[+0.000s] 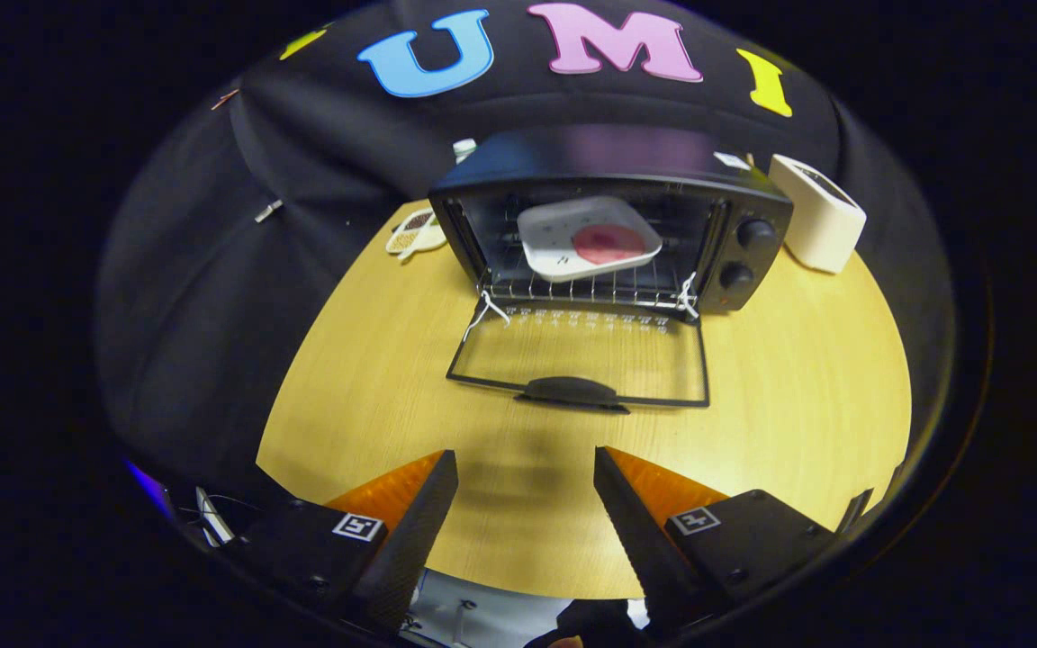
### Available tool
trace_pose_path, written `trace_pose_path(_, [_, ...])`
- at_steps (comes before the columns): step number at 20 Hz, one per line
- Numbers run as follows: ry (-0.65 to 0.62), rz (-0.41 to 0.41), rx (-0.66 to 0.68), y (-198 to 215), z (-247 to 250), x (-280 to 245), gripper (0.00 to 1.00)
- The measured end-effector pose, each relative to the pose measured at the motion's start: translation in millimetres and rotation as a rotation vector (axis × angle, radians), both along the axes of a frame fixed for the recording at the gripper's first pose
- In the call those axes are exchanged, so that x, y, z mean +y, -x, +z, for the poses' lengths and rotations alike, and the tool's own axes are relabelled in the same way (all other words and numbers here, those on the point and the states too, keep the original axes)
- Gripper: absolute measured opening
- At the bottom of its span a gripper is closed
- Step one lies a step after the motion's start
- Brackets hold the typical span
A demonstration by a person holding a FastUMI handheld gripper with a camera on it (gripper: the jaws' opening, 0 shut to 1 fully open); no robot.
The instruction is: Open the toaster oven, put the food inside, and close the toaster oven door.
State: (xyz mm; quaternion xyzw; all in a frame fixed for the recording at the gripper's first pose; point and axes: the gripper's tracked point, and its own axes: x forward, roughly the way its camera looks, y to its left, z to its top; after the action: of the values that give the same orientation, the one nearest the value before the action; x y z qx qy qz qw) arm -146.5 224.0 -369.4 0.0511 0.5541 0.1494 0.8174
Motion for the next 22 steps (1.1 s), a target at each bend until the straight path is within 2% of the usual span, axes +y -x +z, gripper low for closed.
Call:
trace_pose_path(6, [0.089, 0.008, 0.124, -2.6, -60.8, 24.1, 0.99])
trace_pose_path(13, [0.195, -0.104, 0.122, -32.7, -101.0, 5.5, 0.99])
trace_pose_path(17, [0.192, -0.181, 0.146, -45.6, -111.2, -3.6, 0.99])
trace_pose_path(22, [0.139, -0.189, 0.07, -45.8, -87.3, -3.9, 0.99])
